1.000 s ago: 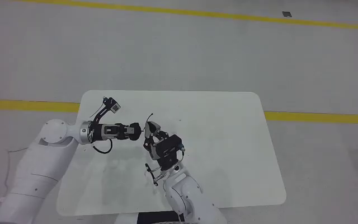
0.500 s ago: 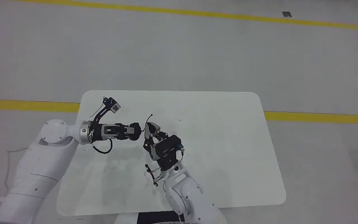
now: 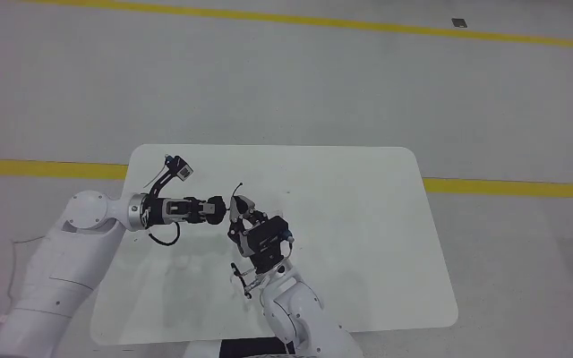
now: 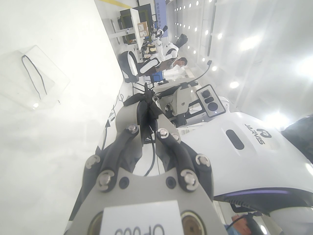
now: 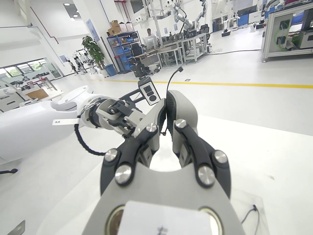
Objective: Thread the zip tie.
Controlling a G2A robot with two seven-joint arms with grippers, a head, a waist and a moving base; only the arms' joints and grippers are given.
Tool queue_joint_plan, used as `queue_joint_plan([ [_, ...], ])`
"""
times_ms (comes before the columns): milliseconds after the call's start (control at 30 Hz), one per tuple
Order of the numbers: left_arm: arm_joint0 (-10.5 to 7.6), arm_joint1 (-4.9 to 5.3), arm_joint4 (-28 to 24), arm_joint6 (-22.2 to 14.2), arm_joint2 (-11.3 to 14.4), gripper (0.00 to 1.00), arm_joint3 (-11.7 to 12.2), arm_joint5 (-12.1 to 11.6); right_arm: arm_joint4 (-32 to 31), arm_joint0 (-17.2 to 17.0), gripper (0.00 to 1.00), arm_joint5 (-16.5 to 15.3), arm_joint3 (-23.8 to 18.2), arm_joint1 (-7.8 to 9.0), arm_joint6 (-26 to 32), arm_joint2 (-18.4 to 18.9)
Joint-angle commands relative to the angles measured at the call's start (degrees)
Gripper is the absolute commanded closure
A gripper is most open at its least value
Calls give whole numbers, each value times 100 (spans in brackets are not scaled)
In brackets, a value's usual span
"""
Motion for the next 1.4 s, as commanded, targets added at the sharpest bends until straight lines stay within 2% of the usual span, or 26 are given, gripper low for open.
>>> queue_joint_plan([
  [0,0,0,0,0,0,100,0,0,10,0,100,-1,0,5,-6,-12],
  [1367,0,0,0,0,0,100,0,0,201,78,100,107,81,95,-107,-160],
])
